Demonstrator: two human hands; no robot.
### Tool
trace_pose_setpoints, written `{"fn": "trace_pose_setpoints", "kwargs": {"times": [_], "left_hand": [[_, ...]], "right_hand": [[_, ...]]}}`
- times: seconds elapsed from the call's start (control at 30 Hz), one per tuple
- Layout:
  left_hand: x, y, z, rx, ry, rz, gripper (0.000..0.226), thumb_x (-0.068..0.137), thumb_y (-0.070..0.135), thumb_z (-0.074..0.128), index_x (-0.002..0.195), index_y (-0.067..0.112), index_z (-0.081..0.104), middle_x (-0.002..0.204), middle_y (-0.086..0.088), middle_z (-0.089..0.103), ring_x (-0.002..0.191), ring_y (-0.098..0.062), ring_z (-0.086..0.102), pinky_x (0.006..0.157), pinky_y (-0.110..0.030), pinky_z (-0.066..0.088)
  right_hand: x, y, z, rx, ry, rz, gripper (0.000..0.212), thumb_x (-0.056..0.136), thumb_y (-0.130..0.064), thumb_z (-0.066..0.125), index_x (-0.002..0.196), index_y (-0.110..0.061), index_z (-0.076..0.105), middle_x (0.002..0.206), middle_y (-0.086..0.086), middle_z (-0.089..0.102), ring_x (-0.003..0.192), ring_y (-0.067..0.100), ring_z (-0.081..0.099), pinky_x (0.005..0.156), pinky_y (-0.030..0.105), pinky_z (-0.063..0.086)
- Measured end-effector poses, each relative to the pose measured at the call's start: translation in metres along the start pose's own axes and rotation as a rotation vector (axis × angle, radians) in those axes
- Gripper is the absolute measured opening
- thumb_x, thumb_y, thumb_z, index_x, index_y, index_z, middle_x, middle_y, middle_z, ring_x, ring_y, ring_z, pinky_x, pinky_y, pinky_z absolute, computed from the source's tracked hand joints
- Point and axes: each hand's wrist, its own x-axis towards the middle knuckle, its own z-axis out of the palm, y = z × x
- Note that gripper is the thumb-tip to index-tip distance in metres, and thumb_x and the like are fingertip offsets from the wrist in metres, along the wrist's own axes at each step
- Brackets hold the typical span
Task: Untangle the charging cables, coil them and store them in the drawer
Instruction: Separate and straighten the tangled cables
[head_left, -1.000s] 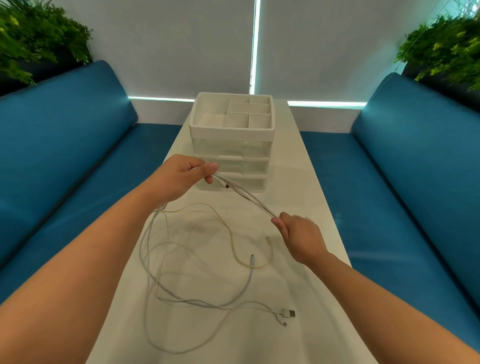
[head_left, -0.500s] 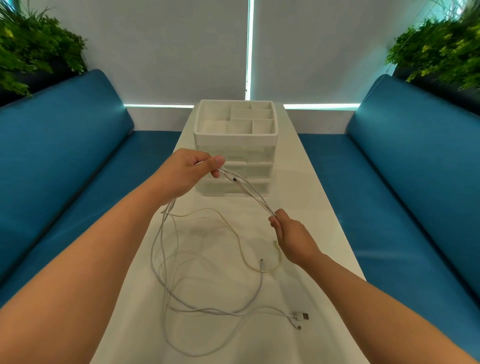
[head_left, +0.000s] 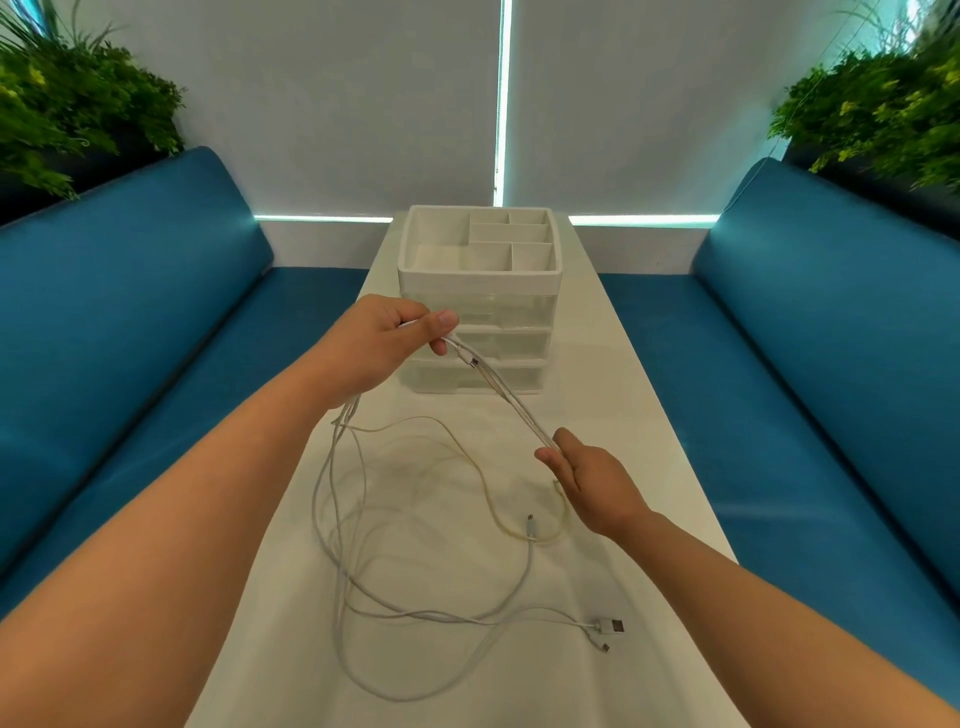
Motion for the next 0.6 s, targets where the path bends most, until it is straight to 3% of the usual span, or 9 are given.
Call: {"fn": "trace_pose_setpoints", "kwargs": {"times": [0.07,0.13,0.17,0.23,0.33,0.4,0.5,0.6], "left_hand": [[-0.002,0.001,0.001,0.019,-0.021,-0.012,0.034,0.092,0.047,0.056,0.079,0.020,0.073,0.102,0.014,0.066,0.094,0.000,0.055,0.080,-0.019,0.044],[-0.004,0.000,0.003,0.082,-0.047,-0.022,0.037,0.091,0.050,0.056,0.078,0.021,0.072,0.106,0.004,0.069,0.096,-0.011,0.059,0.086,-0.030,0.050],[-0.004,-0.001,0.005,0.107,-0.054,-0.024,0.038,0.090,0.053,0.056,0.078,0.021,0.073,0.105,-0.002,0.070,0.097,-0.020,0.061,0.088,-0.036,0.050],[-0.005,0.000,0.009,0.133,-0.063,-0.022,0.040,0.090,0.053,0.056,0.078,0.019,0.073,0.098,-0.004,0.071,0.093,-0.026,0.063,0.082,-0.036,0.051],[-0.003,0.008,0.015,0.180,-0.080,-0.007,0.042,0.092,0.052,0.055,0.076,0.017,0.072,0.081,-0.006,0.069,0.076,-0.029,0.059,0.069,-0.030,0.045],[-0.001,0.016,0.016,0.198,-0.098,0.008,0.043,0.094,0.049,0.052,0.079,0.015,0.073,0.071,-0.008,0.064,0.064,-0.023,0.053,0.063,-0.028,0.042],[0.002,0.024,0.011,0.213,-0.090,0.027,0.040,0.099,0.040,0.048,0.087,0.010,0.071,0.067,-0.001,0.059,0.060,-0.010,0.049,0.058,-0.018,0.040],[0.000,0.024,0.004,0.203,-0.117,0.014,0.044,0.100,0.042,0.046,0.088,0.004,0.066,0.064,0.002,0.051,0.055,-0.007,0.042,0.048,-0.010,0.034]], "right_hand": [[0.000,-0.001,-0.001,-0.081,-0.073,-0.039,0.047,0.089,-0.066,0.032,0.085,-0.022,0.048,0.074,-0.003,0.056,0.075,0.019,0.052,0.070,0.034,0.042],[0.004,-0.008,-0.009,-0.160,-0.175,-0.081,0.051,0.082,-0.068,0.051,0.116,-0.030,0.056,0.112,-0.001,0.061,0.110,0.019,0.048,0.097,0.034,0.034],[0.007,-0.017,-0.017,-0.155,-0.214,-0.089,0.066,0.079,-0.066,0.060,0.134,-0.030,0.048,0.130,-0.001,0.054,0.125,0.021,0.040,0.107,0.035,0.026],[0.017,-0.048,-0.038,-0.002,-0.186,-0.104,0.081,0.078,-0.049,0.071,0.146,-0.026,0.032,0.143,-0.001,0.045,0.133,0.019,0.035,0.113,0.037,0.022],[0.036,-0.110,-0.070,0.357,-0.110,-0.150,0.061,0.085,-0.021,0.065,0.139,-0.021,0.036,0.128,0.000,0.056,0.119,0.012,0.051,0.098,0.031,0.043],[0.046,-0.141,-0.082,0.399,-0.160,-0.161,0.045,0.089,-0.016,0.057,0.131,-0.016,0.039,0.112,0.002,0.060,0.104,0.015,0.058,0.088,0.030,0.049],[0.054,-0.164,-0.089,0.345,-0.187,-0.161,0.022,0.093,-0.016,0.048,0.115,-0.016,0.044,0.093,-0.004,0.054,0.082,0.011,0.053,0.075,0.028,0.047],[0.055,-0.169,-0.092,0.338,-0.184,-0.178,0.021,0.092,-0.021,0.052,0.112,-0.016,0.046,0.095,-0.003,0.056,0.082,0.010,0.053,0.068,0.024,0.043]]}}
